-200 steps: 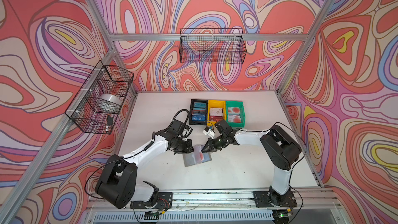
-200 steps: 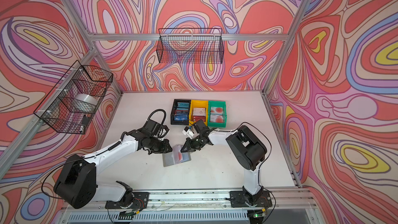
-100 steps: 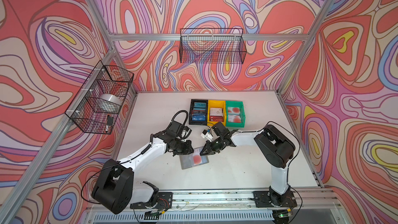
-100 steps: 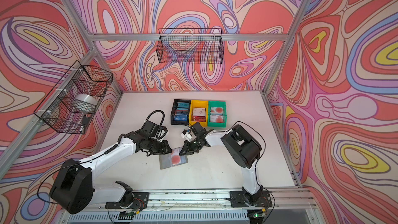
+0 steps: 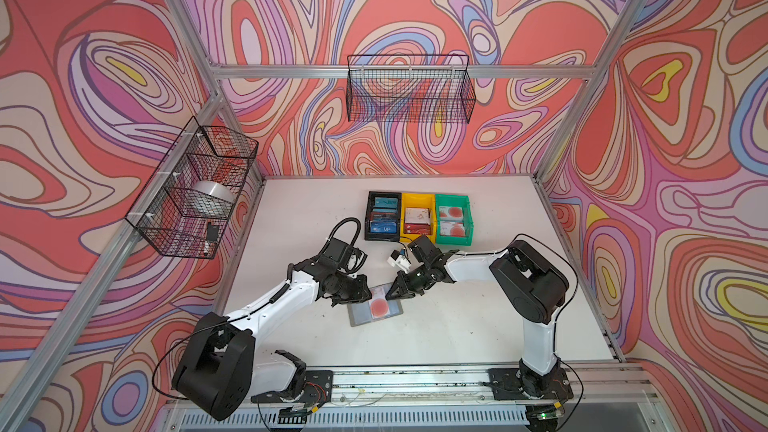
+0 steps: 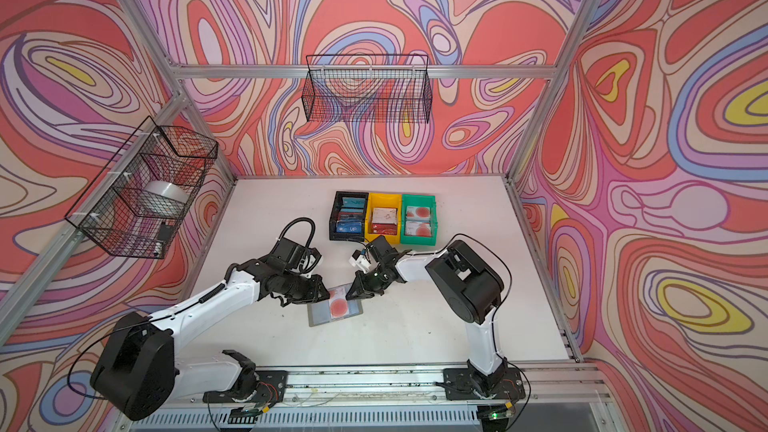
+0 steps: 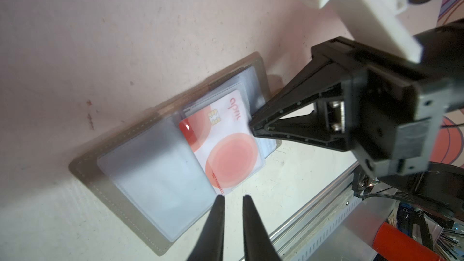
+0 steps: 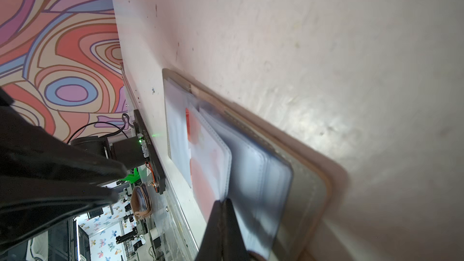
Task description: Take the credit cards out of the card holder
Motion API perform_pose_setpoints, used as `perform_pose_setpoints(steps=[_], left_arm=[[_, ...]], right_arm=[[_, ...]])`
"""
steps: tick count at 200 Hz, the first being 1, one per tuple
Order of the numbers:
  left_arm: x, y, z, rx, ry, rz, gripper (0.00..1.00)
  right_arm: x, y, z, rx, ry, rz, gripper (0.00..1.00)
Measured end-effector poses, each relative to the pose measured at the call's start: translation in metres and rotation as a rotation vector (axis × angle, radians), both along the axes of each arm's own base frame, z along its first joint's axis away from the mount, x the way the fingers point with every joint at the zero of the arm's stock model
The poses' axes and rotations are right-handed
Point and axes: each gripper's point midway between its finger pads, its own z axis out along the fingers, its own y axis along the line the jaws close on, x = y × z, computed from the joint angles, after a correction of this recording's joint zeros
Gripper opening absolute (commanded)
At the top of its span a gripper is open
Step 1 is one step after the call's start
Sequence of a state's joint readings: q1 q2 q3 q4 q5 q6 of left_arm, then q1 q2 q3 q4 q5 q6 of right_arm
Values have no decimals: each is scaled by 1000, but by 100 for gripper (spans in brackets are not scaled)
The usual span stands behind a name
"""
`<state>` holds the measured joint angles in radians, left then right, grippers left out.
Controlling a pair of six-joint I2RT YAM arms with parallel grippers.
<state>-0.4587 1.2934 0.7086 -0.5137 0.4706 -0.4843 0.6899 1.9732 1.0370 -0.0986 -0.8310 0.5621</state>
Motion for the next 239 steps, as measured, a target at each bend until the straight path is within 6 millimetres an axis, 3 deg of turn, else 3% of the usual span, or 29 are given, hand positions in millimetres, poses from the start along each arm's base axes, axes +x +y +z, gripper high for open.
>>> perform_pose_setpoints(steps=[55, 131, 239], left_arm=[[-19, 10, -30, 24, 53, 18, 18], [-6, 8, -31, 12, -16, 30, 18], [-11, 14, -44, -4, -47, 44, 21]], right_arm=[[0, 1, -6, -2, 11, -3, 0], [0, 7, -8, 40, 30, 7, 0], [0, 9, -8, 49, 35, 10, 0]])
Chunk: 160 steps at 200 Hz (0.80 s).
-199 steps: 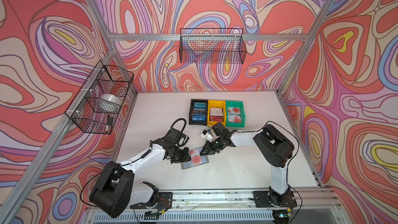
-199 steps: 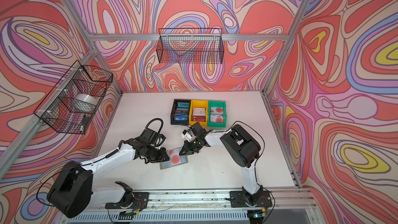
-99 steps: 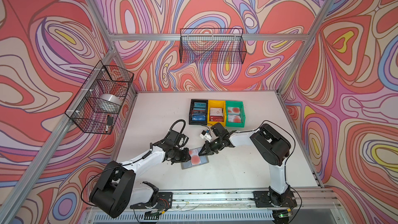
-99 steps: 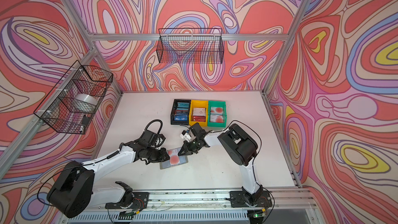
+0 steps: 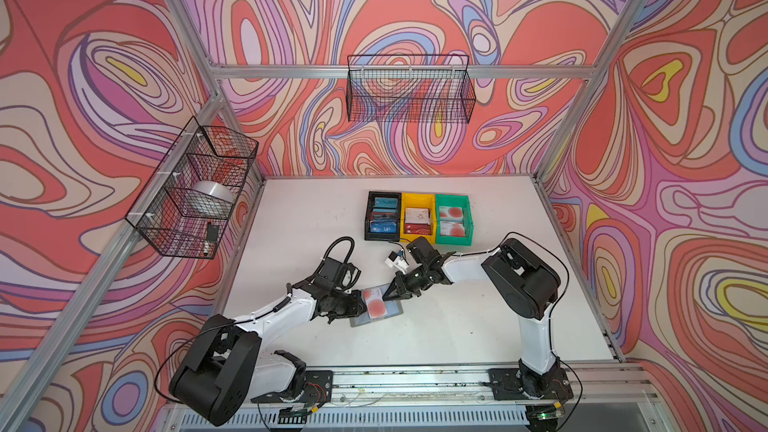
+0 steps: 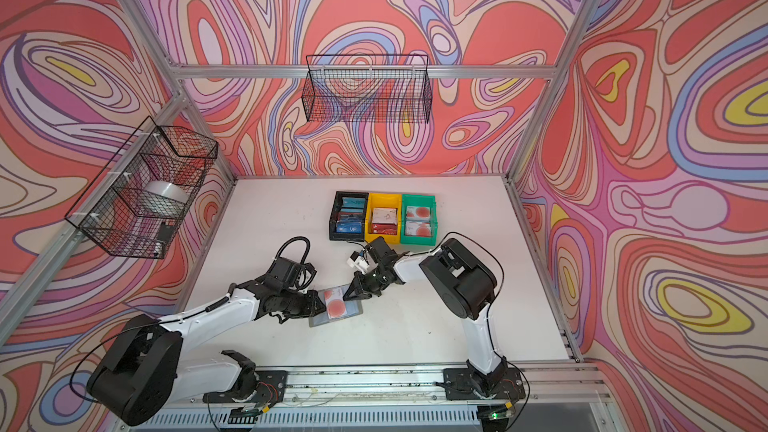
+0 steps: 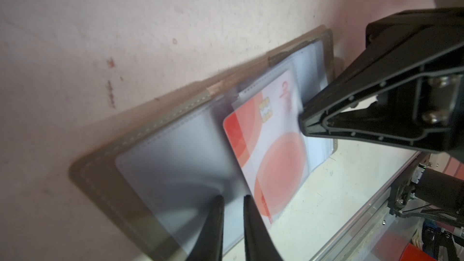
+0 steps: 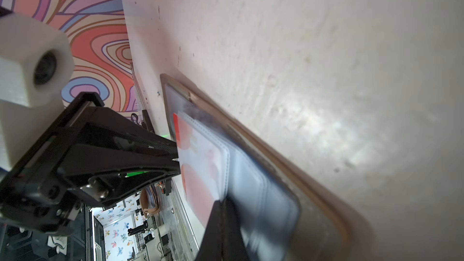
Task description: Take the credit cards out of the card holder
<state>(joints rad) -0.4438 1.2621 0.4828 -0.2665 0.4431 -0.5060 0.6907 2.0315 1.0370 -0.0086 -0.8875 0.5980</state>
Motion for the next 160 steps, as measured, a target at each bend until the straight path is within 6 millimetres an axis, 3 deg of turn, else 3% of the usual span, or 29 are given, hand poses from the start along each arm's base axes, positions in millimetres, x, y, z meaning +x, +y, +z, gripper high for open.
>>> perform_pose_setpoints(steps=[60, 160], left_arm=[[3, -5, 2, -58, -58, 3, 24], [13, -7, 3, -129, -88, 50, 22]], right_arm=[[-1, 1, 0, 11, 9, 3, 0], [-1, 2, 0, 12, 18, -3, 0]])
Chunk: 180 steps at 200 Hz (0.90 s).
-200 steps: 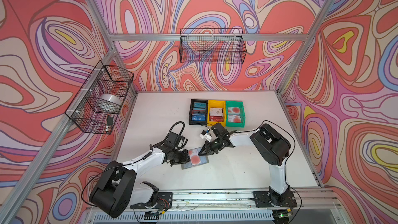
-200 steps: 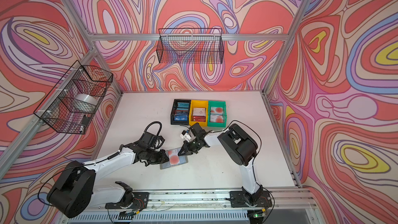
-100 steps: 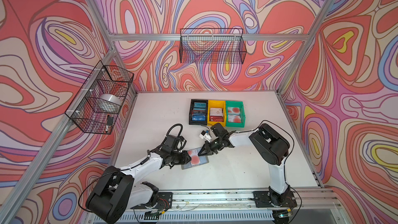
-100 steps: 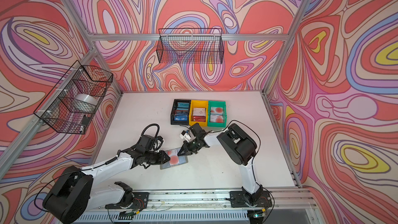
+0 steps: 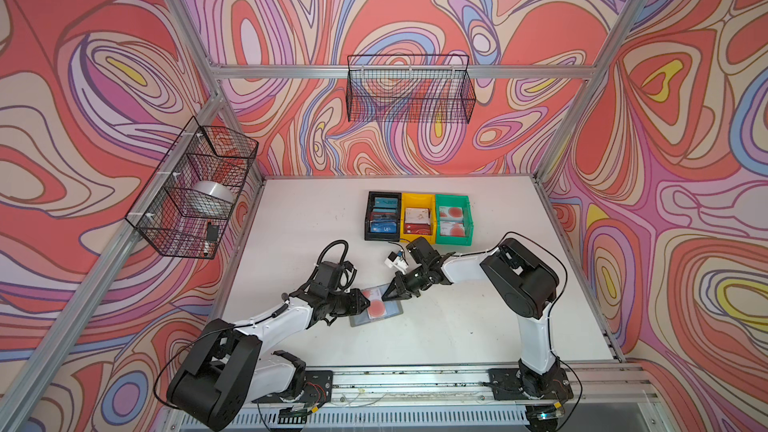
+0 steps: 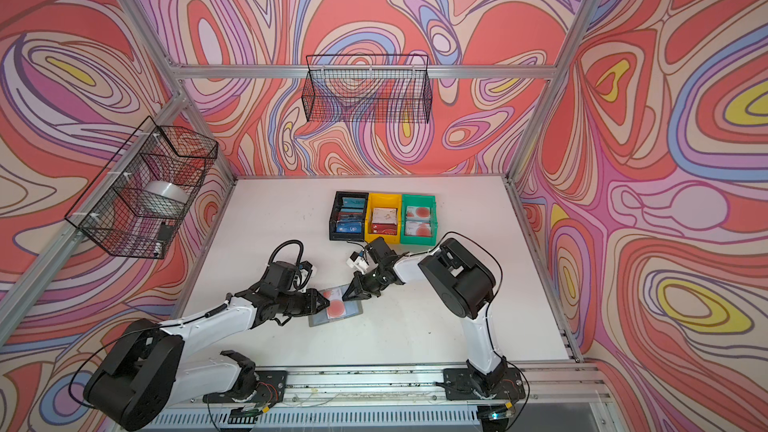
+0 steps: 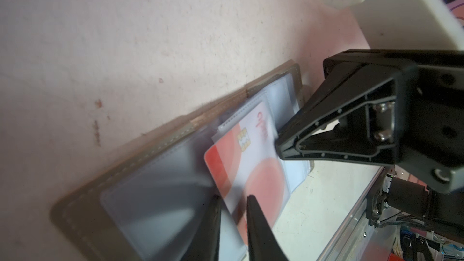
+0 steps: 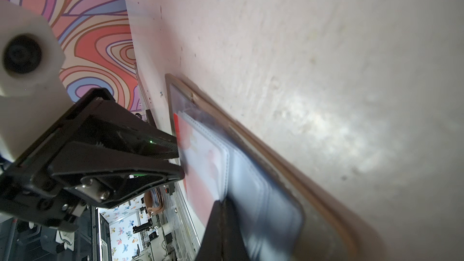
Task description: Take the credit cards out of the card holder
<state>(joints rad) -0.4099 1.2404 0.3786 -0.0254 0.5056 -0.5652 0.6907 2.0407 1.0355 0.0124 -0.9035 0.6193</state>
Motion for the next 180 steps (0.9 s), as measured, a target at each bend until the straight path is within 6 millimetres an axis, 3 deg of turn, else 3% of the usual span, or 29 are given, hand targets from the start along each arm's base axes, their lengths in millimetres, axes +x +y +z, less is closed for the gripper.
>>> perform_pose_setpoints(steps=[180], left_arm=[[1, 2, -3, -50, 8, 41, 15]], right_arm=[[-1, 1, 0, 9, 6, 5, 0]])
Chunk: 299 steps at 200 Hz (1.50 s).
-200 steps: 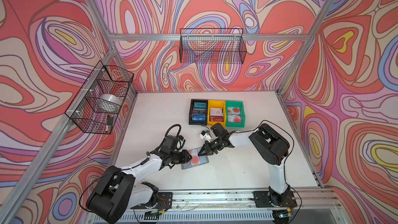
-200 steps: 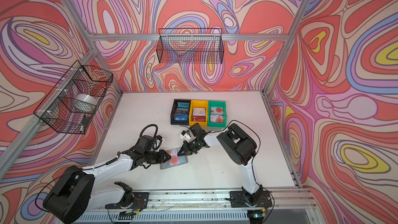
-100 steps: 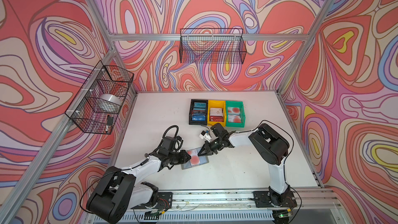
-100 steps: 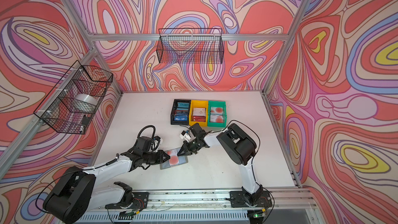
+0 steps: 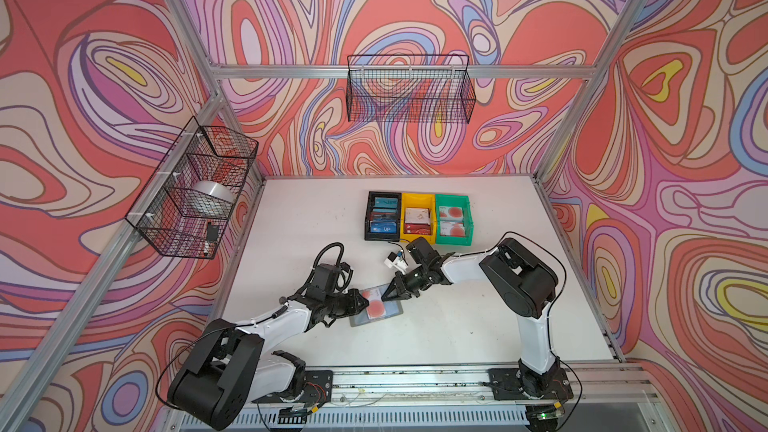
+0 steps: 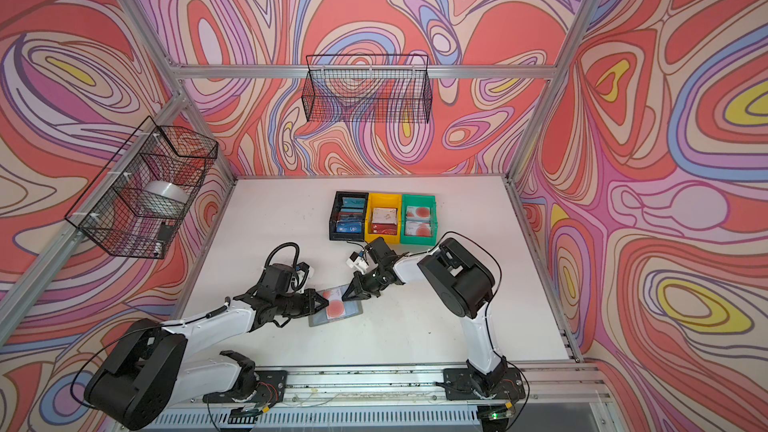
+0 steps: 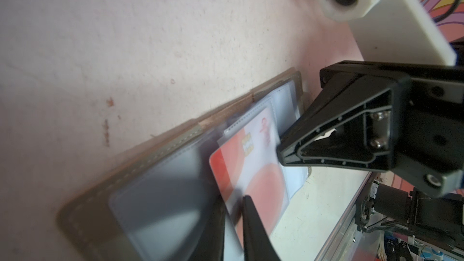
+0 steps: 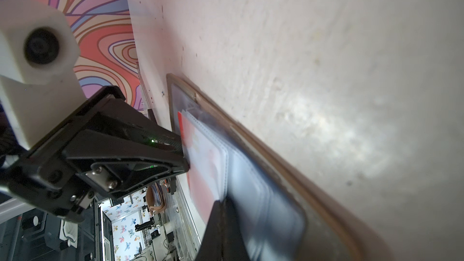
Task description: Take the credit cards out of the card holder
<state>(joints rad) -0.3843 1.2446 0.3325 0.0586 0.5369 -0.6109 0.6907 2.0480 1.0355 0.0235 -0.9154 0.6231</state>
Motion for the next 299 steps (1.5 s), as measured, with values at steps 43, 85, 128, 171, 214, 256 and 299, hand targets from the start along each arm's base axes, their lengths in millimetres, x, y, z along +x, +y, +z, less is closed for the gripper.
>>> perform_pose_setpoints(steps=[43, 85, 128, 171, 214, 256, 299], left_arm=[[0, 1, 0, -4, 5, 7, 10], [0, 1, 3, -9, -5, 8, 8], [0, 2, 4, -15, -8, 9, 7], [0, 4, 5, -21, -2, 16, 5], [-2, 11, 11, -33, 9, 48, 3], [-8, 20, 14, -19, 34, 74, 2], [-11, 30, 24, 8, 40, 111, 1]], right_arm=[[0, 0, 0, 3, 1, 2, 0], [0, 0, 0, 4, 2, 2, 0], [0, 0, 0, 5, 3, 2, 0], [0, 1, 0, 4, 11, -3, 0], [0, 1, 0, 3, 14, -5, 1], [0, 0, 0, 2, 14, -4, 4], [0, 0, 1, -12, 11, 7, 7]])
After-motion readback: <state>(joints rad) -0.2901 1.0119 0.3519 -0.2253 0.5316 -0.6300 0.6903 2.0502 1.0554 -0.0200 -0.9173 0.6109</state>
